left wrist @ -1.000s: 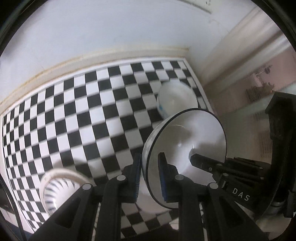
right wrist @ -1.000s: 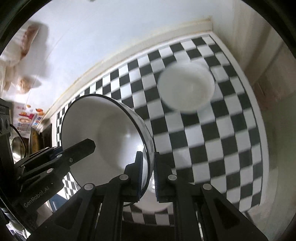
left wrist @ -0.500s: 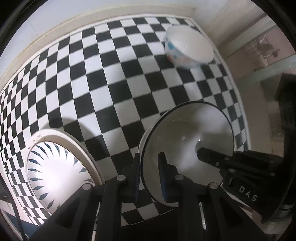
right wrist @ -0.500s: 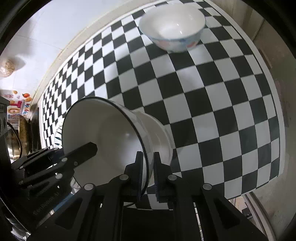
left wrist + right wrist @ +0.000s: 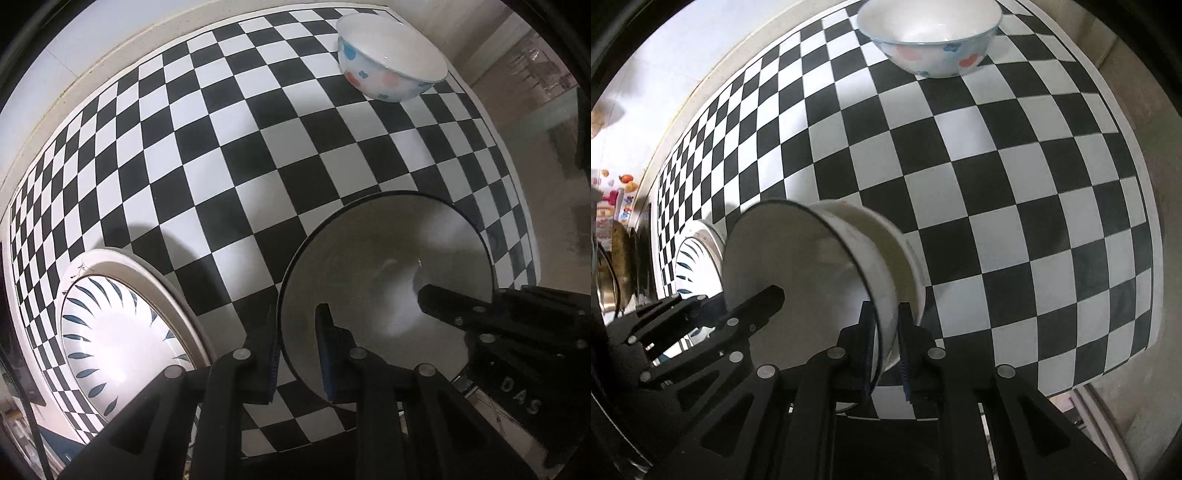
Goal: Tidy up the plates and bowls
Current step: 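Lower the red-patterned bowl into the plain white bowl with both grippers, then open both grippers and lift them off the nested bowls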
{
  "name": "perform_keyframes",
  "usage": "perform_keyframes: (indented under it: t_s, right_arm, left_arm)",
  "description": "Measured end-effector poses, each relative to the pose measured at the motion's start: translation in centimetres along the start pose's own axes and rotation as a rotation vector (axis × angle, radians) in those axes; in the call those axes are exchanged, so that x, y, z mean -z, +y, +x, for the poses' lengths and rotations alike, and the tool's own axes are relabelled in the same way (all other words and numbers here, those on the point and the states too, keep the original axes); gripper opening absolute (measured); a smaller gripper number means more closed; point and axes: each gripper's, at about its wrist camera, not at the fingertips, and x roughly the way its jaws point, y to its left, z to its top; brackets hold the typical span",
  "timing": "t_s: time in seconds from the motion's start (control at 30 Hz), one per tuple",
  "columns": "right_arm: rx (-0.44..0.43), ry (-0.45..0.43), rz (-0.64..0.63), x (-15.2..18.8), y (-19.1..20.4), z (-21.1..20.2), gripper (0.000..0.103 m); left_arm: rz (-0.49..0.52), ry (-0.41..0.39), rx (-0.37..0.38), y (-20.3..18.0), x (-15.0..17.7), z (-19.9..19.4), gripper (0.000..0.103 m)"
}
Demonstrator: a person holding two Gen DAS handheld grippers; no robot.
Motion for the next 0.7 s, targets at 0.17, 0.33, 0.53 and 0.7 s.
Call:
perform_keyframes:
  t_s: [0.17, 0.33, 0.53, 0.7]
  right_arm:
    - [0.002, -0.004, 0.0, -0.1, -0.1, -0.8, 0.019]
    - [0.001, 0.003, 0.003, 0.0, -0.1, -1.2, 0.019]
    - [0.009, 0.008, 0.011, 0.3, -0.5, -1.9, 0.02]
    - [-0.001, 0.0, 0.027, 0.8, -1.5, -2.8, 0.02]
  left_arm:
    - [-0.014, 0.001, -0.001, 0.2, -0.2, 0.3, 0.016]
    - [-0.036, 0.002, 0.018, 0.8, -0.3, 0.5, 0.019]
    - [-0.06, 0.017, 0.044, 1.1, 0.1, 1.2, 0.019]
    - [-0.049, 0.022, 0.034, 0.6, 0.6, 1.4, 0.019]
